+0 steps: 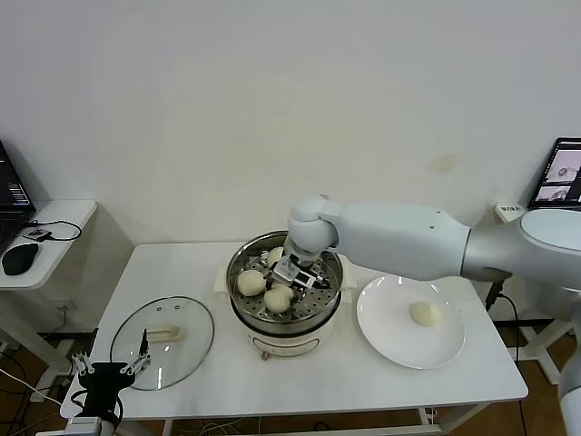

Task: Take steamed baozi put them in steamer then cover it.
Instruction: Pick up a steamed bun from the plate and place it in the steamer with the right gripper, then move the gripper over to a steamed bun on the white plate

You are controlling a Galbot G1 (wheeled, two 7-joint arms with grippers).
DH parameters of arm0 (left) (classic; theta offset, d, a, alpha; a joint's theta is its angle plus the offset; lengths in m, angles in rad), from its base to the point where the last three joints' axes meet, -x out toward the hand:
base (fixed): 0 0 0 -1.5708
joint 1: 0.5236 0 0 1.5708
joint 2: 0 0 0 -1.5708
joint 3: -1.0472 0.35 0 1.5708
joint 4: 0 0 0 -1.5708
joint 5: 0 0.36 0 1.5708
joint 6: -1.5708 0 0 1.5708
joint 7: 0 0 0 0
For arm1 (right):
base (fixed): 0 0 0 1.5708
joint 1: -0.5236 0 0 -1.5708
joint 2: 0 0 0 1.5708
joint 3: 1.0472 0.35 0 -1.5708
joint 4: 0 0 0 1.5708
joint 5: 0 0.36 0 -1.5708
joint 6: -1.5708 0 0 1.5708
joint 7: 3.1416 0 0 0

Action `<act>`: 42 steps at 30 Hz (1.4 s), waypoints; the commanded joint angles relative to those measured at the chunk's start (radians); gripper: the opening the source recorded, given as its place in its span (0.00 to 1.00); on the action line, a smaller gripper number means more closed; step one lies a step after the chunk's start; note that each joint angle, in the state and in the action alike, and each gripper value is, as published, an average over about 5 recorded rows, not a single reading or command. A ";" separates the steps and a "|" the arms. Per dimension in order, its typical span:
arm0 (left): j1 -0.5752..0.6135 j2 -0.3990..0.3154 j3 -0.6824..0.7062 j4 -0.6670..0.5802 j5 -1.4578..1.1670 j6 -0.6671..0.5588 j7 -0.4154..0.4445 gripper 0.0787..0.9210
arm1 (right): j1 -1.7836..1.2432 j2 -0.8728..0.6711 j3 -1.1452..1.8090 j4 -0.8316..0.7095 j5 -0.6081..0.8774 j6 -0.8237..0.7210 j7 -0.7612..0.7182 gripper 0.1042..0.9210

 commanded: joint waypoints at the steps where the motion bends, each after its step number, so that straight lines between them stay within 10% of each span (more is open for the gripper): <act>1: 0.000 -0.001 0.002 -0.002 0.000 0.000 0.000 0.88 | 0.003 0.015 -0.013 -0.004 -0.018 0.058 -0.003 0.63; 14: -0.002 0.004 0.001 -0.013 0.001 0.002 0.002 0.88 | 0.061 -0.100 0.058 0.045 0.041 0.014 -0.009 0.88; 26: -0.006 0.041 -0.006 -0.016 -0.002 0.003 0.004 0.88 | 0.070 -0.499 0.211 0.198 0.171 -0.489 -0.024 0.88; 42: -0.009 0.072 0.025 0.006 0.007 0.002 0.004 0.88 | -0.553 -0.820 0.645 0.153 -0.145 -0.366 -0.024 0.88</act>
